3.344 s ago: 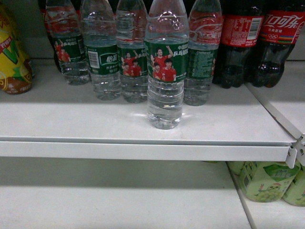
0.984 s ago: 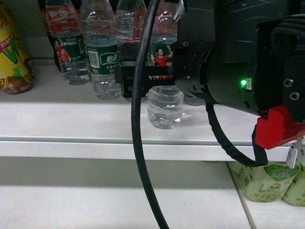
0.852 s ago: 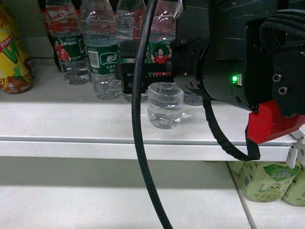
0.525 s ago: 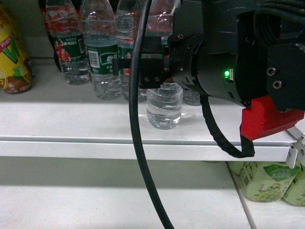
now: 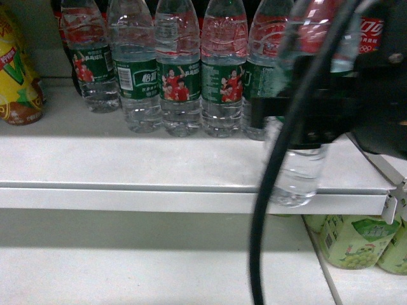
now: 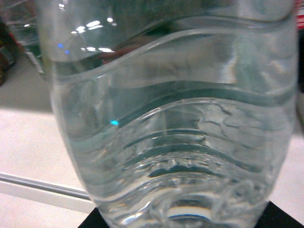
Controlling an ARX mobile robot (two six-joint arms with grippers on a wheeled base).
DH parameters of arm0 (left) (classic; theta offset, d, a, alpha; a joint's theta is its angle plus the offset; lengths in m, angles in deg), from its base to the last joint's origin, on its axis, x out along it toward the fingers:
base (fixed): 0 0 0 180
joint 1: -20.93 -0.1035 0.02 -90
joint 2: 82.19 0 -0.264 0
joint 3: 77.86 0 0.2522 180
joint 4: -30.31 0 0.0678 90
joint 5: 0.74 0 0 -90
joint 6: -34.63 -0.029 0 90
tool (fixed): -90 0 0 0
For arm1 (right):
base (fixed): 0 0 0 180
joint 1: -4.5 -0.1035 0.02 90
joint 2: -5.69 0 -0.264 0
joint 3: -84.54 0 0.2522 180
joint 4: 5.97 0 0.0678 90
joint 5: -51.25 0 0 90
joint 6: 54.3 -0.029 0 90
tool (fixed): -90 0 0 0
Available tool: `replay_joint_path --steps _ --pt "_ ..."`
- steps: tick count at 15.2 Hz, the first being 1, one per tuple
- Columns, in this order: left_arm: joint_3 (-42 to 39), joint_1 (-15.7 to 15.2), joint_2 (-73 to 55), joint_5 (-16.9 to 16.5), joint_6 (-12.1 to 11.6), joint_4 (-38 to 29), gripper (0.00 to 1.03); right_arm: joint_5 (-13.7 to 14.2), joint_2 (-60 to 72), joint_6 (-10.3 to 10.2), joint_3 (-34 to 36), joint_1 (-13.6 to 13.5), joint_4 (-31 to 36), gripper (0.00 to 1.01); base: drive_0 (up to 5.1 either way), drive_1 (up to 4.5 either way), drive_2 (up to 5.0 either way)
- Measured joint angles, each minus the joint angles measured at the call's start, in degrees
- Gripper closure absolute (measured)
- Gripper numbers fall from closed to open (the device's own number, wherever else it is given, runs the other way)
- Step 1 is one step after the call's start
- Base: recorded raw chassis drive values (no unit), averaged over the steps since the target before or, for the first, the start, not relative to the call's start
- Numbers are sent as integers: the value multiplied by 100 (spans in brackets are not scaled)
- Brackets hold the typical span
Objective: Move water from second to third shelf
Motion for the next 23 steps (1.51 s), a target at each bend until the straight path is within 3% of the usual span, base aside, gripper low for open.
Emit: replay_joint_path --steps 2,6,11,15,18,23 --pt "0 0 0 0 0 2 5 15 -566 109 470 400 2 61 0 0 0" --pt "0 0 0 0 0 0 5 -186 -2026 114 1517 1126 -374 61 0 0 0" --pt "0 0 0 2 0 2 5 -555 -4079 103 2090 1797 -1591 61 0 0 0" --pt "0 0 0 2 0 0 5 -636 -5080 57 2199 1847 -2203 61 0 0 0" --pt "0 0 0 0 0 0 5 -505 -5128 -22 2208 1698 -2286 61 0 0 0" --pt "0 0 0 0 0 0 5 -466 -5270 -17 2229 1705 -2326 61 0 0 0"
